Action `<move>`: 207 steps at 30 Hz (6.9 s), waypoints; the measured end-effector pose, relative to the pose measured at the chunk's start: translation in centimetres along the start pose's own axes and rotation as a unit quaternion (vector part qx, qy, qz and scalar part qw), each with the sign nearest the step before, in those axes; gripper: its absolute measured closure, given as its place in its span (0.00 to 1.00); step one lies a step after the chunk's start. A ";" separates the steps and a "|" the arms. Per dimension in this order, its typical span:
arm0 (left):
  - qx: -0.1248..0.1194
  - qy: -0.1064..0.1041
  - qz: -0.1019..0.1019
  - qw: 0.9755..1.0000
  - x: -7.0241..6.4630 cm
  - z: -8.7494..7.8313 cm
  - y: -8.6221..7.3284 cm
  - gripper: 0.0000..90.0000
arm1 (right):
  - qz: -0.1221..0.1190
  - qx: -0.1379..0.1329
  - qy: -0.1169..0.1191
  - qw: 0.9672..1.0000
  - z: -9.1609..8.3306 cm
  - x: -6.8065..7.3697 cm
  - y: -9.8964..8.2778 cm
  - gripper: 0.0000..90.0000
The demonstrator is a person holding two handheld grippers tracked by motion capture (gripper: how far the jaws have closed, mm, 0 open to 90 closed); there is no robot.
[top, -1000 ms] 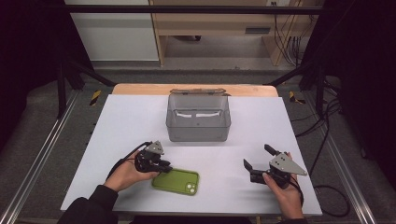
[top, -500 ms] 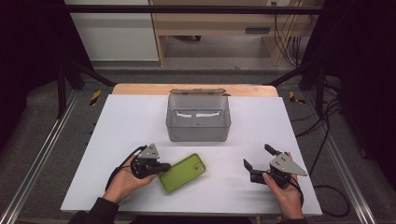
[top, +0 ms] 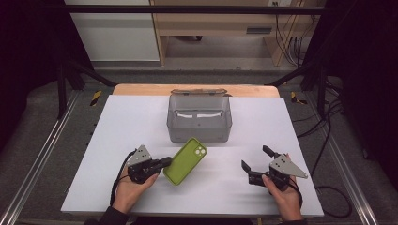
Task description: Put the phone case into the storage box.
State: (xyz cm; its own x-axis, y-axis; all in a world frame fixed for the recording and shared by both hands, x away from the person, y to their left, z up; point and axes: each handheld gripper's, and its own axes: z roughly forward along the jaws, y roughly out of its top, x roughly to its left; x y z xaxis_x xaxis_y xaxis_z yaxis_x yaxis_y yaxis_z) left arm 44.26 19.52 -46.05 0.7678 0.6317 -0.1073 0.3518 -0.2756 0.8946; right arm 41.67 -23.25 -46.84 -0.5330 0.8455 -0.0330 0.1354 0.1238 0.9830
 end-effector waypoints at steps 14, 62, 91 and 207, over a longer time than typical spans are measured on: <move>-0.086 0.050 -0.045 0.994 -0.5 -1.3 -0.1 0.98 | 0.090 -0.010 0.055 0.994 1.7 3.6 1.7 0.04; -0.179 0.057 -0.162 0.969 0.6 -3.7 -1.1 0.98 | 0.166 -0.039 0.156 0.973 10.1 16.7 6.2 0.21; -0.185 0.087 -0.154 0.967 0.1 -3.9 -1.2 0.98 | 0.249 -0.063 0.161 0.953 11.8 17.2 6.5 0.66; -0.174 0.188 -0.049 0.965 2.6 -9.1 -3.7 0.03 | 0.186 0.054 -0.065 0.979 16.1 2.2 16.3 0.86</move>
State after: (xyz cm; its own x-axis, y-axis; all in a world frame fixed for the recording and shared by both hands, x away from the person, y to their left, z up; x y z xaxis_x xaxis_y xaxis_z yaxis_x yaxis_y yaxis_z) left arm 40.07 28.74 -45.65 0.4677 0.8790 -0.0927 0.1620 0.0179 0.9866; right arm 56.20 -11.00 -33.79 -0.3206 0.9007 0.2932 0.3900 -0.1566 0.9074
